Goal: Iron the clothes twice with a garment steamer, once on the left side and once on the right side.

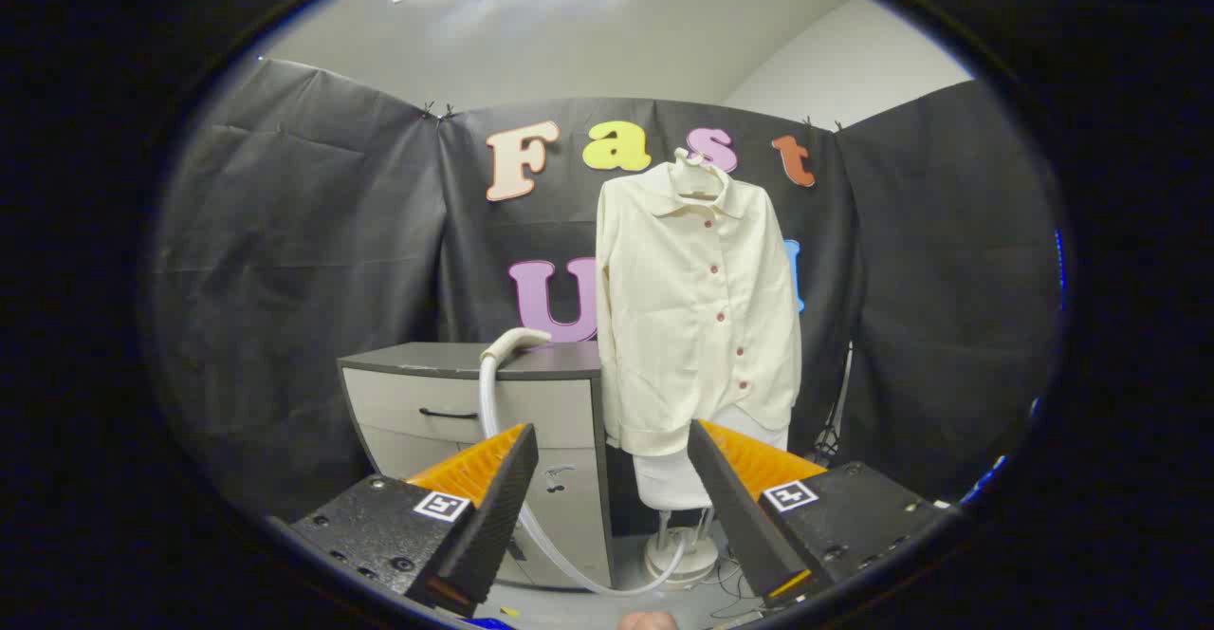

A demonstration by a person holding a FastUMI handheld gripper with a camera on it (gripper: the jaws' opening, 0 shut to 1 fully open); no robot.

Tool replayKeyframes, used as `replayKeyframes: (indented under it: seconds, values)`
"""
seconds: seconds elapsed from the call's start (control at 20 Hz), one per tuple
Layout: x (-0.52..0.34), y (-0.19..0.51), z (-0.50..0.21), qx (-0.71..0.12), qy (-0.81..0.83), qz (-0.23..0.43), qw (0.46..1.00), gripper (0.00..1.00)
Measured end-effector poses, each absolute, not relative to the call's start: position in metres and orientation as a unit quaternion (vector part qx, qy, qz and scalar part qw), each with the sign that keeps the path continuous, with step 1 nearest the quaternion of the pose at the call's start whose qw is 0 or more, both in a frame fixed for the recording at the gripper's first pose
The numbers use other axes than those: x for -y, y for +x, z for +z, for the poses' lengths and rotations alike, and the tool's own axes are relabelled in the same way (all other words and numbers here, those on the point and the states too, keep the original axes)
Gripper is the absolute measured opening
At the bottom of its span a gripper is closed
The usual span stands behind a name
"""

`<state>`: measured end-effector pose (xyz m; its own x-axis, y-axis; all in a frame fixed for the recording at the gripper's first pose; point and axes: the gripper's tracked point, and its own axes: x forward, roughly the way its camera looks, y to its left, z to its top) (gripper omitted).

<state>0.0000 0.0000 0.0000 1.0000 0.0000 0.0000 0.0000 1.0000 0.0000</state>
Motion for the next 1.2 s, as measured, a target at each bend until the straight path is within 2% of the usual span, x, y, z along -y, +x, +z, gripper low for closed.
replayKeyframes:
  seconds: [0.75,1.2]
  values:
    - [-0.022,0.054,-0.017,-0.018,0.012,-0.028,0.999,0.97]
    - [-0.058,0.121,-0.007,-0.015,-0.009,0.003,1.0,0.96]
